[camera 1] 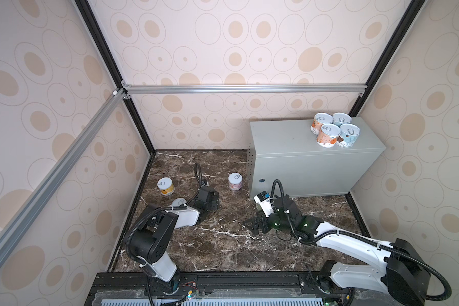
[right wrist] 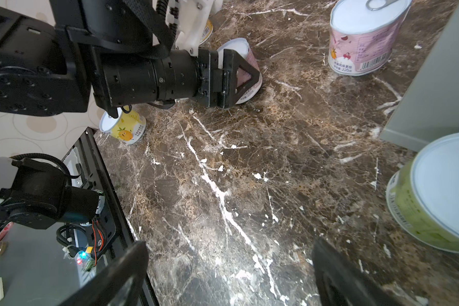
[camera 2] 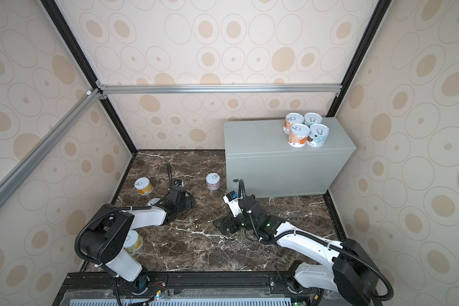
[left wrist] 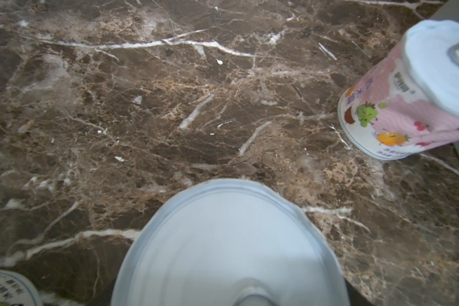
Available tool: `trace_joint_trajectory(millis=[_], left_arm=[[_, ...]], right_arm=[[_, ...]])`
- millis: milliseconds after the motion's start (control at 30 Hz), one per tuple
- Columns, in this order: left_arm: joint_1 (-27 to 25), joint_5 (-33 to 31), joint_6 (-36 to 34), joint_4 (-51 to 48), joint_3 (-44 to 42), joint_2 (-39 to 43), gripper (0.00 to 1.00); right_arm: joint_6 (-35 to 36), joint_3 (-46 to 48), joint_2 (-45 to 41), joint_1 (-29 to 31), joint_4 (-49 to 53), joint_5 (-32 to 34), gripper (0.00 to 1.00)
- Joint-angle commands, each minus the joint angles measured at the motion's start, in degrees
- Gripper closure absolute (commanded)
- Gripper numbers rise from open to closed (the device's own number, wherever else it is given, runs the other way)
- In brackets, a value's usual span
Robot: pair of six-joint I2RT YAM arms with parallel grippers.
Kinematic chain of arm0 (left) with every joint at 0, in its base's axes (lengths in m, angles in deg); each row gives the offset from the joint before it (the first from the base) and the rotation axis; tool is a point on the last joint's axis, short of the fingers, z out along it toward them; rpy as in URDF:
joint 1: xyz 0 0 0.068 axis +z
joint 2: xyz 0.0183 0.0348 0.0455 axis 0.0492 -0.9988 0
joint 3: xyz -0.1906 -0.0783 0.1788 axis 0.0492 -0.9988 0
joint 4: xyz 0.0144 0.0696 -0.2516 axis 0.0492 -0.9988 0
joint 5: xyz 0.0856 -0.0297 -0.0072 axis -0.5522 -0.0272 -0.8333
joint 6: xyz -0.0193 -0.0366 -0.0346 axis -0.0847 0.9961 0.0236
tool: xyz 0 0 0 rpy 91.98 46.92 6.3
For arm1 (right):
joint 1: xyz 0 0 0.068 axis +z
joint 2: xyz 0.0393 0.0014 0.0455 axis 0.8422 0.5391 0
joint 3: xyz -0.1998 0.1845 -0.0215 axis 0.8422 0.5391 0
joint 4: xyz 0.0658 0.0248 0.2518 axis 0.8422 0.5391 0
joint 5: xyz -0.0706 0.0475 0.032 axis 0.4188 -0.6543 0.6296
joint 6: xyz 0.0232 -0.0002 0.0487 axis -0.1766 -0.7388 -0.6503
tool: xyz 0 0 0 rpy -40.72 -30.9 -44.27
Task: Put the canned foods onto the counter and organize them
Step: 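Lift the pink white-lidded can with the left gripper toward the cabinet top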
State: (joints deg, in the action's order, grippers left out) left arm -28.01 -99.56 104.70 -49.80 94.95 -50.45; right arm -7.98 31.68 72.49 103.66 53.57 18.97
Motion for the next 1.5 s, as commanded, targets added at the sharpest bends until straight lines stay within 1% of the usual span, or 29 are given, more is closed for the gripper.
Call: trace_joint_trajectory(millis=[0,433,833,1000,1133,1467], left_arm=[[-0.4,-0.6,0.8,0.4,0.5,4.7,0.33],[-0.4,-0.8,0.1,-7.4,-0.3,18.0,0.35],[-0.5,0.6,-1.6,-18.2,2.5,31.4,0.34],[-0.5,2.6,-3.0,-23.1,5.9,33.1,0.34],[-0.4,4.6,-4.7,-25.9,8.9,33.9,0.36],[-0.5,8.3,-11.2,-33.3,21.5,30.2,0.36]], right_arm=[[0.0,0.9,-1.6,0.5,0.9,1.0,0.01],[0.0,0.4,-4.7,0.5,3.8,2.4,0.02],[0.3,-1.3,-4.9,0.8,5.5,3.2,0.01],[0.9,-2.2,-5.0,1.0,6.5,3.8,0.01],[1.0,-2.5,-5.2,1.0,6.6,4.2,0.01],[1.8,-3.2,-5.6,1.0,8.0,4.9,0.01]])
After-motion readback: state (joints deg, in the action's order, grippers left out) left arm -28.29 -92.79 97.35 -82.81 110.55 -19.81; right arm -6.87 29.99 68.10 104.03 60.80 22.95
